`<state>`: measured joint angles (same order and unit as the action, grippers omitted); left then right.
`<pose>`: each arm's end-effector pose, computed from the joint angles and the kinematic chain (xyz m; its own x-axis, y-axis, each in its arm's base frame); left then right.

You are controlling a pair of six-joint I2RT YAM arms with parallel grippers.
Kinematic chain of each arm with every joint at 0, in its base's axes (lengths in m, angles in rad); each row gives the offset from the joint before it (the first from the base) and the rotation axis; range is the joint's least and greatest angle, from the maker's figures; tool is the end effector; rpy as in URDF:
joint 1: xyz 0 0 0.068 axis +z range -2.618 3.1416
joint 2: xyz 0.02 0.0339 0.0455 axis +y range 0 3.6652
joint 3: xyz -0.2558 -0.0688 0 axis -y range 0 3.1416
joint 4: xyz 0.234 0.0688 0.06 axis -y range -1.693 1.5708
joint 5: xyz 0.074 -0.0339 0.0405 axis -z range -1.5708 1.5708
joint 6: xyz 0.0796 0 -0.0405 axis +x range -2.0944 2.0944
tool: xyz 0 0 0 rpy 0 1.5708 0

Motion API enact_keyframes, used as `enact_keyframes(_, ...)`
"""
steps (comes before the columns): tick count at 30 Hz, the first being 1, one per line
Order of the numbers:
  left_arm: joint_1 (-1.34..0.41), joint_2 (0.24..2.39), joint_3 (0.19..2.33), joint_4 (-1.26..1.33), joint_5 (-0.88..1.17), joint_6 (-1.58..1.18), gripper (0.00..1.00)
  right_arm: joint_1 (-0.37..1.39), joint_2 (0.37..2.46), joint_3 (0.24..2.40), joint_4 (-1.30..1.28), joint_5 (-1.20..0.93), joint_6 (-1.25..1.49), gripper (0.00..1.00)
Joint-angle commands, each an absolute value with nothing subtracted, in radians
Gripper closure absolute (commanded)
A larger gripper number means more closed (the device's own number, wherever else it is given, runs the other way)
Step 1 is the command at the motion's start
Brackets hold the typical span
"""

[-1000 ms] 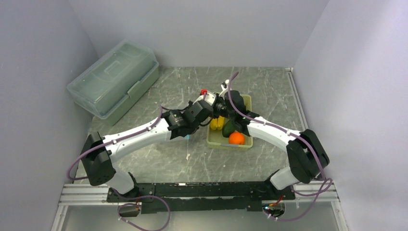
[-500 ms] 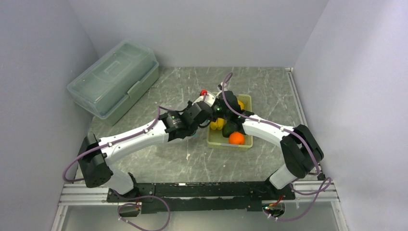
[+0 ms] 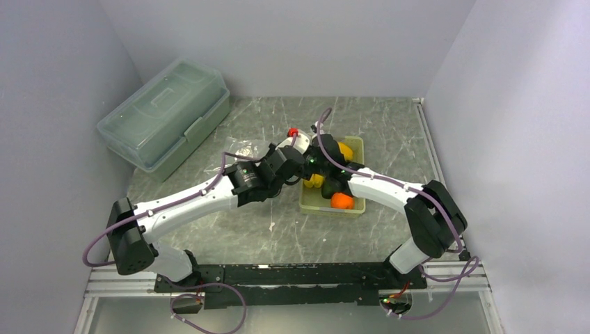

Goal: Place the food in the zip-top bag and seal the zipper

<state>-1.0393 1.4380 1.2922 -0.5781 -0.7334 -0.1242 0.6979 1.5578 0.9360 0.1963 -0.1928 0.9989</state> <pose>0.2112 -0.2541 0.3042 -0.3809 0.4663 -0.7984 0.3417 0.8734 0.3471 0.2817 0.2561 0.2189 -0.8140 0.3945 -0.4265 -0.1478 0.5693 0.8087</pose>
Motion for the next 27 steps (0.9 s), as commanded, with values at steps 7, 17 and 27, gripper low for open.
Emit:
enact_keyframes(7, -1.057, 1.428, 1.282, -0.515, -0.838, -0.089, 1.0, 0.71, 1.447, 0.94, 0.176, -0.163, 0.928, 0.0)
enact_keyframes(17, -1.057, 1.465, 1.273, -0.507, -0.912, -0.08, 1.0, 0.708, 1.318, 0.883, 0.053, -0.07, 0.854, 0.0)
enact_keyframes(27, -1.057, 1.475, 1.256, -0.506, -0.932, -0.096, 1.0, 0.701, 1.138, 0.835, -0.117, 0.067, 0.739, 0.0)
